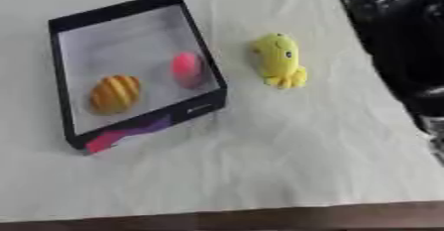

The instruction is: Pick up objects on the table and place them in the box.

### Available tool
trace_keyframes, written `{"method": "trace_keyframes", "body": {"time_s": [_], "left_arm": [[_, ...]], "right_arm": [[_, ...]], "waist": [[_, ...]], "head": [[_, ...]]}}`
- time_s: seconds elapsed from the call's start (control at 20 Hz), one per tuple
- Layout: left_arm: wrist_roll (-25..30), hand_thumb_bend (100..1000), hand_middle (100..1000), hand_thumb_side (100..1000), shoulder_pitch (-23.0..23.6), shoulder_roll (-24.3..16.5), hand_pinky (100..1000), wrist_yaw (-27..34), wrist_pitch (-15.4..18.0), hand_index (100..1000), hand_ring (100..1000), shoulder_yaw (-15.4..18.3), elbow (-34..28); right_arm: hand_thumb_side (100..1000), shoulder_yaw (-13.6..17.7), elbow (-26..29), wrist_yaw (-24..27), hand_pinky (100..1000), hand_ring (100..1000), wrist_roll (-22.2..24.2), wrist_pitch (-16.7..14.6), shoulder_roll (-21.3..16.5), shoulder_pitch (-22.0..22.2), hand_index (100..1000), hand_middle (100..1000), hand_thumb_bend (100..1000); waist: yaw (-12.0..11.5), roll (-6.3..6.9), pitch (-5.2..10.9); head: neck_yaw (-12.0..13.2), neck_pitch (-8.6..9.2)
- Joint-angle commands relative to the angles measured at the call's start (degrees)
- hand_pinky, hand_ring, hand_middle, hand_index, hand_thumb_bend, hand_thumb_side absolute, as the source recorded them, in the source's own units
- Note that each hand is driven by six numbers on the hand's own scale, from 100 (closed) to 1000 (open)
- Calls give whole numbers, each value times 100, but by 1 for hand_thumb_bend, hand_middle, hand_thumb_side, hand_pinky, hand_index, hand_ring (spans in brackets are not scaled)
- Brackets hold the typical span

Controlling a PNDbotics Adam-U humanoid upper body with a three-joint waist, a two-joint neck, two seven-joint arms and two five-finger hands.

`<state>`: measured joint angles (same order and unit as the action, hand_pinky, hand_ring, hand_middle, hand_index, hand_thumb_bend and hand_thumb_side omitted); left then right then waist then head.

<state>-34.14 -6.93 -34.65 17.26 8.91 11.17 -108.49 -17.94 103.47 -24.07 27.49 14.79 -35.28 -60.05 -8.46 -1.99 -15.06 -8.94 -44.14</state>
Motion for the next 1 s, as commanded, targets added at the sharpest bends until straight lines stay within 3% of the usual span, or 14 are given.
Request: {"method": "trace_keyframes", "body": {"time_s": [0.05, 0.25, 0.4, 0.65, 1.0], "left_arm": [[-21, 464, 845, 625, -15, -229, 773, -50, 3, 858, 848, 75, -50], [-4, 465, 845, 625, -34, -240, 772, -45, -6, 857, 848, 58, -45], [-5, 465, 844, 626, -37, -224, 772, -36, -9, 857, 847, 56, -37], [-4, 467, 844, 627, -46, -196, 772, -23, -10, 857, 847, 50, -29], [17, 467, 844, 628, -61, -167, 771, -6, -19, 856, 846, 27, -17]], "right_arm": [[281, 212, 629, 449, 846, 825, 71, 130, -923, 151, 868, 771, 526], [301, 350, 1056, 764, 851, 835, 136, 208, -1615, 755, 874, 782, 538], [316, 346, 1106, 845, 851, 835, 185, 129, -1855, 1197, 874, 783, 545], [323, 202, 1112, 728, 849, 836, 302, 43, -1902, 1639, 877, 786, 546], [334, -79, 1089, 390, 847, 839, 586, 336, -1663, 1978, 878, 790, 554]], "waist": [[20, -51, 194], [25, -46, 164], [1, -34, 138], [-31, -20, 113], [-73, -12, 88]], "head": [[61, 2], [89, 2], [95, 2], [65, 11], [22, 29]]}}
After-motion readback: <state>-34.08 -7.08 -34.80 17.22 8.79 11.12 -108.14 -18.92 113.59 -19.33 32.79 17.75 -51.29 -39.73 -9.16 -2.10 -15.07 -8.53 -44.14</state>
